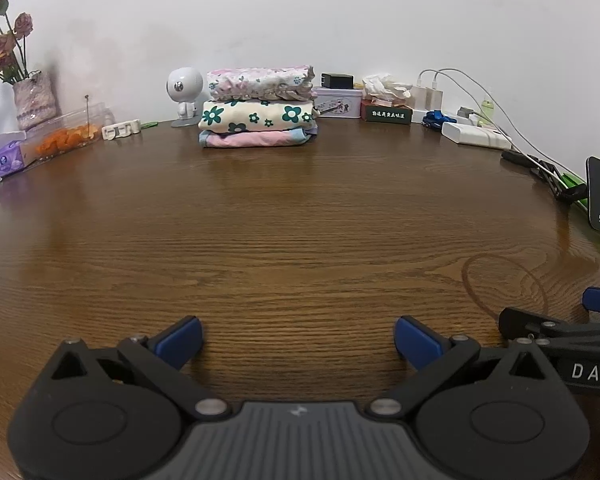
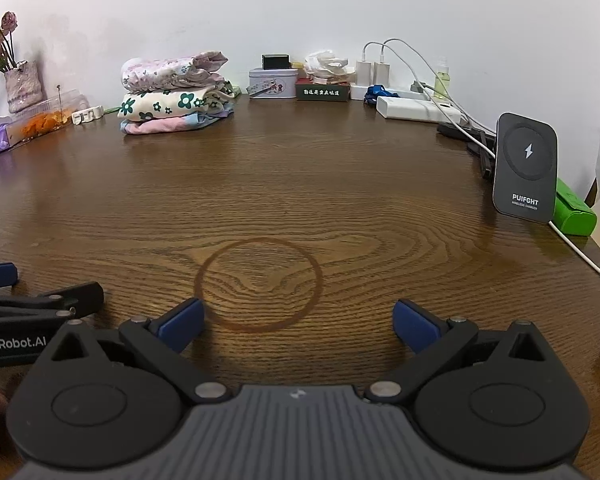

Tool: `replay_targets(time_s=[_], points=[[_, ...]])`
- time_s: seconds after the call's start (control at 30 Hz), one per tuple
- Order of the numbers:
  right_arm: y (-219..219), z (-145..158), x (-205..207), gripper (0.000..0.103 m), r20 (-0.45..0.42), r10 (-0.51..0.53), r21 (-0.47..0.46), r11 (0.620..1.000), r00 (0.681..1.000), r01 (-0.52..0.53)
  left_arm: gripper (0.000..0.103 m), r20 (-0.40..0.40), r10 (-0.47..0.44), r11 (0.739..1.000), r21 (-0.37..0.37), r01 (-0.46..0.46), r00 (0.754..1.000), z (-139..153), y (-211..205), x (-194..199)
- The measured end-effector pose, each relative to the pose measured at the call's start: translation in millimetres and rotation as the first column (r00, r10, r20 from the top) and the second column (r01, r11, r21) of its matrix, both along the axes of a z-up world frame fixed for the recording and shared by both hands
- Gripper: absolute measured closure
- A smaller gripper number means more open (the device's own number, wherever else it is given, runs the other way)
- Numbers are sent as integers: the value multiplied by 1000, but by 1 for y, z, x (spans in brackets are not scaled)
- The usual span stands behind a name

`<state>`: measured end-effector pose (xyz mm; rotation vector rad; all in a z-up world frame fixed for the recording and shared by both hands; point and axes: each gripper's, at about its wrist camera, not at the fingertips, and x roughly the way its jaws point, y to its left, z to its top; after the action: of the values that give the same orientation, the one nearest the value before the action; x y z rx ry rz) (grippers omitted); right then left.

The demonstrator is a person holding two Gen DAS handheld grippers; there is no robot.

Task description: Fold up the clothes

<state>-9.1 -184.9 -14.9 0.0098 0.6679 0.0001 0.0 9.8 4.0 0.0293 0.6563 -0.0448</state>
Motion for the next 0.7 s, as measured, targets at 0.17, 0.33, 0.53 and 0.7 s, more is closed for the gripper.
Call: replay_targets(time_s=[0.17, 0.33, 0.53, 0.7], points=[[0, 0, 1, 0, -1, 7, 1, 1000, 1000, -7, 0, -1, 11, 1000, 0, -11, 1000, 0, -1, 1], [0, 0, 3, 0, -3, 18, 0, 1000, 1000, -18, 0, -2, 9, 1000, -1, -9, 1000, 1, 1, 1], [2, 0, 2, 0, -1, 41, 2, 999, 999, -41, 0, -2, 18, 1000, 1, -18, 1000, 1, 1, 2], [4, 1, 1, 0, 0, 55, 3, 998, 998, -55, 0, -1, 28, 1000, 1, -28, 1000, 1, 1, 1]])
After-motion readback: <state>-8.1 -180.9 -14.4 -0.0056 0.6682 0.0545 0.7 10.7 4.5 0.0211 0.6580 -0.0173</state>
